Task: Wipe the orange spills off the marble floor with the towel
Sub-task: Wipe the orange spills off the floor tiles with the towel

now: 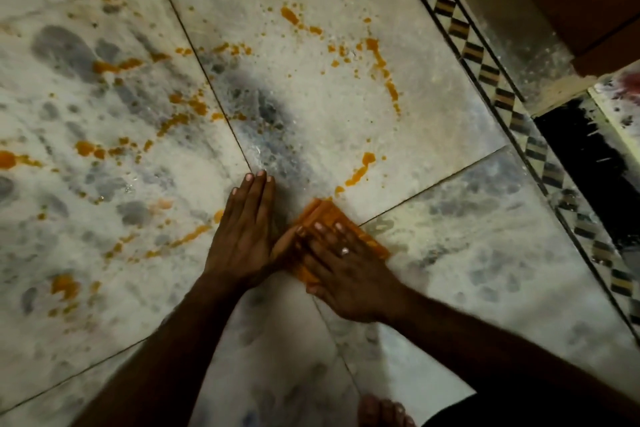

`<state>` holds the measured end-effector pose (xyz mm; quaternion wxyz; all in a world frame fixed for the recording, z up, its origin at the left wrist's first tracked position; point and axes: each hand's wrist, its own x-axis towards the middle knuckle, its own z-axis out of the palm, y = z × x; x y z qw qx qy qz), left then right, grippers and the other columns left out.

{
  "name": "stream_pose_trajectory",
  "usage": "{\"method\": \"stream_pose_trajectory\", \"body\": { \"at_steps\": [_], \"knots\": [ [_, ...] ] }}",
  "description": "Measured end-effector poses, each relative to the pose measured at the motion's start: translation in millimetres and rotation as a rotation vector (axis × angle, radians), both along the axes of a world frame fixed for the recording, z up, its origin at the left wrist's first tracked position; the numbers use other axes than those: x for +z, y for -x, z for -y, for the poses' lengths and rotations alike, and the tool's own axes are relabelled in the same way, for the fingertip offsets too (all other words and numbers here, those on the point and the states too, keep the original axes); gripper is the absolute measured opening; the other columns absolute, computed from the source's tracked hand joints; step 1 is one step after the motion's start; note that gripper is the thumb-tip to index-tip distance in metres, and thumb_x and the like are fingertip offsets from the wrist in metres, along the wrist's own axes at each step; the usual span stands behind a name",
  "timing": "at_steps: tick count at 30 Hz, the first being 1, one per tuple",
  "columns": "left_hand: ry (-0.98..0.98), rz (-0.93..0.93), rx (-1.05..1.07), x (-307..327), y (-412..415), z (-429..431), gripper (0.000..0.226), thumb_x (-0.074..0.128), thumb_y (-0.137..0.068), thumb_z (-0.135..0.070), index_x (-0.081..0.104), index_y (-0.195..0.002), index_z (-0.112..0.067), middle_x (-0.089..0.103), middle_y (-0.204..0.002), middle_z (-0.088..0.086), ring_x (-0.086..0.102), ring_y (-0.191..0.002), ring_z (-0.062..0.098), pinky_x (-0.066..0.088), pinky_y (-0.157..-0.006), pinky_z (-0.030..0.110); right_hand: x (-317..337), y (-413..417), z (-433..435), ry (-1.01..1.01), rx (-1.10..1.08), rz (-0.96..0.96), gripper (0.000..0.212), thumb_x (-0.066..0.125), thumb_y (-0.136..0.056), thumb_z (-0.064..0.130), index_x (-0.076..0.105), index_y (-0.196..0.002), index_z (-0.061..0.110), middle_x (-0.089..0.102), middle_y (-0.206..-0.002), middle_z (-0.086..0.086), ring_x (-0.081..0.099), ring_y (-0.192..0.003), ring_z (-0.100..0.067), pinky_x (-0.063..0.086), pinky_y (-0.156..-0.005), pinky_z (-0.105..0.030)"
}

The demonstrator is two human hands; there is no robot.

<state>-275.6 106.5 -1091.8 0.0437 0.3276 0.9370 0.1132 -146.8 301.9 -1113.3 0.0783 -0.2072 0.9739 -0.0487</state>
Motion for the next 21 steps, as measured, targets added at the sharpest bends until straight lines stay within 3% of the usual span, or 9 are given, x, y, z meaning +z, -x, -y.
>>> {"method": "stream_pose_trajectory", "body": {
  "at_steps": [3, 7, 12, 17, 21],
  "knots": [
    [0.015, -0.058, 0.021, -0.8, 7.4, 6.3, 0.084, 0.031, -0.101, -0.062, 0.026, -0.154, 0.002, 0.023, -0.163, 0.02, 0.018, -0.154, 0.033, 0.021, -0.124, 0.05, -4.2, 31.9, 3.4, 0.021, 0.002, -0.042, 0.061, 0.036, -0.105, 0.05, 0.037, -0.156, 0.017, 0.028, -0.166, -0.01, 0.014, -0.156, -0.031, 0.019, -0.125, -0.052],
    [0.04, -0.065, 0.039, -12.5, 9.3, 2.5, 0.086, 0.033, -0.099, -0.064, 0.024, -0.156, 0.0, 0.02, -0.165, 0.018, 0.016, -0.154, 0.031, 0.02, -0.124, 0.049, -5.1, 73.1, -15.3, -0.007, -0.12, -0.064, 0.066, 0.032, -0.105, 0.051, 0.023, -0.161, 0.018, 0.018, -0.169, -0.009, 0.013, -0.157, -0.03, 0.015, -0.124, -0.054],
    [0.039, -0.048, 0.105, -27.4, 3.3, -28.8, 0.083, 0.033, -0.099, -0.061, 0.025, -0.156, -0.002, 0.022, -0.164, 0.017, 0.017, -0.154, 0.031, 0.015, -0.125, 0.044, -3.7, 106.1, -77.2, -0.067, -0.377, -0.041, 0.067, 0.024, -0.104, 0.052, 0.022, -0.161, 0.019, 0.021, -0.169, -0.007, 0.018, -0.156, -0.03, 0.015, -0.125, -0.052],
    [0.023, -0.096, 0.108, -43.7, -5.8, -48.5, 0.076, 0.037, -0.102, -0.055, 0.029, -0.154, -0.001, 0.026, -0.163, 0.018, 0.024, -0.152, 0.031, 0.02, -0.124, 0.045, -4.2, 63.8, -130.7, -0.113, -0.686, -0.076, 0.066, 0.022, -0.106, 0.052, 0.022, -0.161, 0.016, 0.022, -0.168, -0.008, 0.022, -0.155, -0.029, 0.02, -0.123, -0.052],
    [0.028, -0.122, 0.126, -46.4, -7.8, -48.6, 0.075, 0.039, -0.101, -0.054, 0.029, -0.154, -0.001, 0.026, -0.163, 0.018, 0.025, -0.152, 0.031, 0.021, -0.124, 0.045, -5.2, -2.3, -103.9, -0.119, -0.837, -0.068, 0.068, 0.023, -0.106, 0.049, 0.022, -0.16, 0.008, 0.021, -0.167, -0.015, 0.023, -0.154, -0.035, 0.023, -0.121, -0.057]
  ]
}}
